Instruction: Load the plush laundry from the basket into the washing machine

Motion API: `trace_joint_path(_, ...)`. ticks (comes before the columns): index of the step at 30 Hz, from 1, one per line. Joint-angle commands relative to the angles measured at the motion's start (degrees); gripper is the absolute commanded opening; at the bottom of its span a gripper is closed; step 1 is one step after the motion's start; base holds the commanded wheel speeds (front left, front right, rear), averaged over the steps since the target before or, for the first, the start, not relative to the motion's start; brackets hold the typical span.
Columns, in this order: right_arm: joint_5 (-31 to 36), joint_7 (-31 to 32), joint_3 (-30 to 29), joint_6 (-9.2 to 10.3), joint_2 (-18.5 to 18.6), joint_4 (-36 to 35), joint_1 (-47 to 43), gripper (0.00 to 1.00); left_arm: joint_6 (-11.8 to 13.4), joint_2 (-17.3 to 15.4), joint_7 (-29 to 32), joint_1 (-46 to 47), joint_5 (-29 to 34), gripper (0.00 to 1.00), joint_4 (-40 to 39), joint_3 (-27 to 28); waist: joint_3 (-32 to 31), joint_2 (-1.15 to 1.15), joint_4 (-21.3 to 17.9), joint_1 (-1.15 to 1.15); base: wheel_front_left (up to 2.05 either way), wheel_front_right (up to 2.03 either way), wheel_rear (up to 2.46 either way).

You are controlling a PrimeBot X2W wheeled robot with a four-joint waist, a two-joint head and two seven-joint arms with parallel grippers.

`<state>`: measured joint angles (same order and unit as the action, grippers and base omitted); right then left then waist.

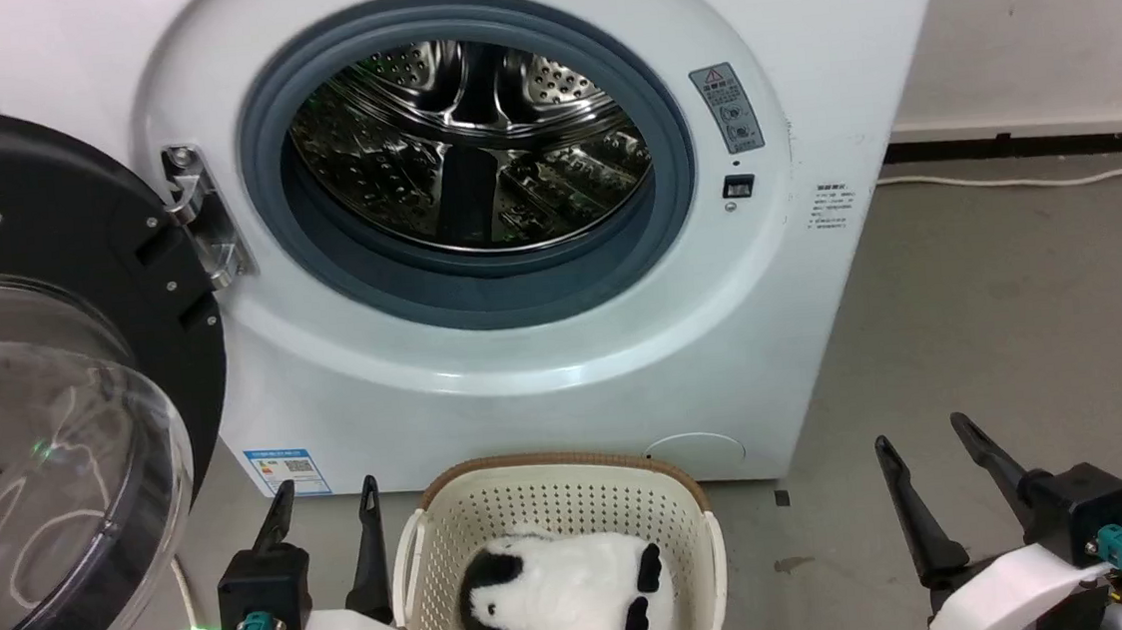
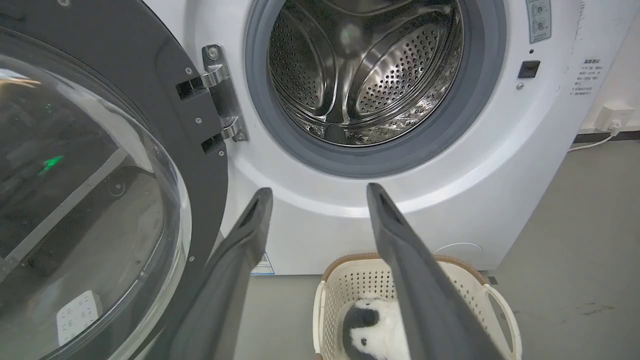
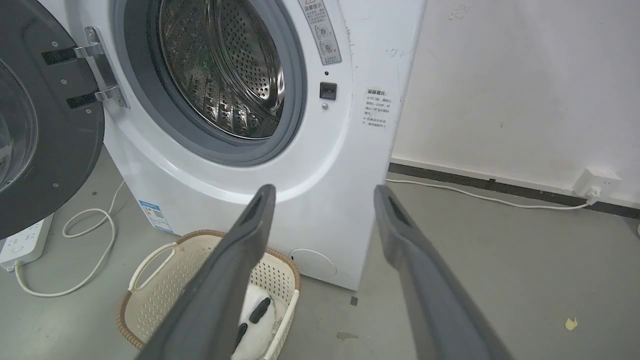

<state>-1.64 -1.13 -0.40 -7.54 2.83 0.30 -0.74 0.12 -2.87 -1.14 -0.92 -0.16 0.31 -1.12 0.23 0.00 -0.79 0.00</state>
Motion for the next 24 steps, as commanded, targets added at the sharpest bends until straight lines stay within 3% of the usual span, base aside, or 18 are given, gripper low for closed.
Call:
trace_joint_path(1,-0.8,-0.71,-0.24,0.01,0.01,-0.23,-0.4,1.0,0.46,-0.18,-0.69,-0.12,0.02,1.0,0.19,-0.35,0.61,0.0,-0.46,0.0,0.0,0.0,0.0)
trace_joint_path(24,-5.45,-3.46,0.82,0.02,0.01,-1.68,1.56,1.0,-1.79,-2.91,-2.36,6.24,-0.25,1.0,9.83,-3.39,10.78,0.0,-6.66,0.0,0.0,0.0,0.0)
